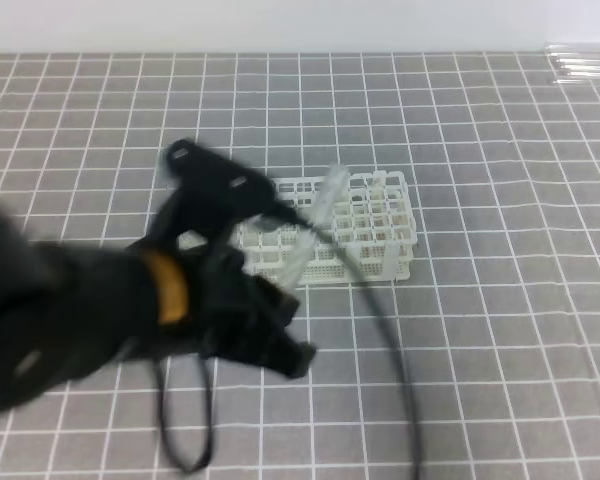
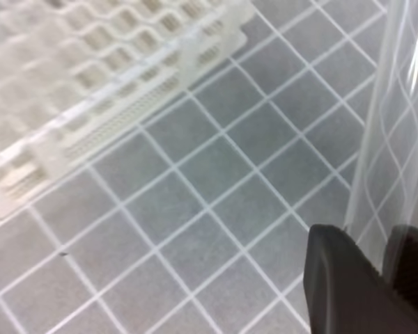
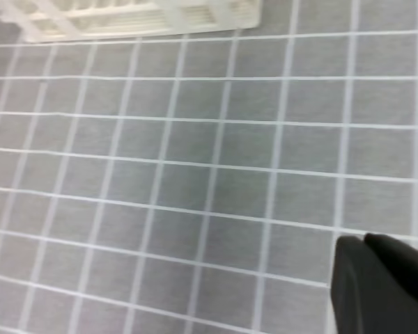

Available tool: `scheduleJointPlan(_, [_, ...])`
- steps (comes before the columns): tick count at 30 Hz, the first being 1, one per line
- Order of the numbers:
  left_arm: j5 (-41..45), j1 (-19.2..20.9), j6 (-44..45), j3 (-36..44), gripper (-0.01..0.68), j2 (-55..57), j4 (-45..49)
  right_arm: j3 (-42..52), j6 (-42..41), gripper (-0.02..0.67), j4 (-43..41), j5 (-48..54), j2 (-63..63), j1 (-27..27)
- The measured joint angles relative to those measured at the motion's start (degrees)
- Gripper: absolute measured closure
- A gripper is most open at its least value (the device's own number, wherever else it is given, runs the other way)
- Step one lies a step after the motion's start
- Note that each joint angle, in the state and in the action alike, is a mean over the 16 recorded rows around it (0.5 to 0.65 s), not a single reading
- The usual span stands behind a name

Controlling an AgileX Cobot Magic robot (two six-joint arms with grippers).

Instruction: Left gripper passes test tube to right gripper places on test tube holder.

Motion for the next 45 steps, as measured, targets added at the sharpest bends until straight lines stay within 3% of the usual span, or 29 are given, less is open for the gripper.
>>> scheduleJointPlan(9, [-16.77, 0.03, -7.96, 19.42, 0.598, -14.53, 6.00, -5.14, -6.06, 0.662, 7.83, 0.02, 9.48, 5.30])
scheduleJointPlan(17, [-32.96, 1.48, -11.86, 31.89, 0.592, -19.90, 7.31, -13.06, -7.45, 0.662, 8.70, -3.82, 19.60, 17.49])
scheduleJointPlan(25, [-46.51, 5.29, -12.23, 38.05, 0.604, -20.51, 6.89, -18.43, -6.47, 0.662, 4.07, -12.19, 22.95, 28.07])
scheduleJointPlan(31, [-51.69, 7.52, -11.93, 39.46, 0.615, -20.24, 6.76, -15.29, -6.76, 0.662, -0.53, -24.08, 18.62, 33.91])
scheduleJointPlan(39, [-54.65, 8.06, -11.81, 39.54, 0.639, -18.13, 6.87, -2.61, -9.98, 0.662, -5.18, -49.30, 9.80, 43.20])
scheduleJointPlan(45, [-58.05, 8.04, -11.94, 39.52, 0.616, -14.25, 7.97, 5.94, -12.65, 0.662, -6.99, -66.67, 6.72, 49.40])
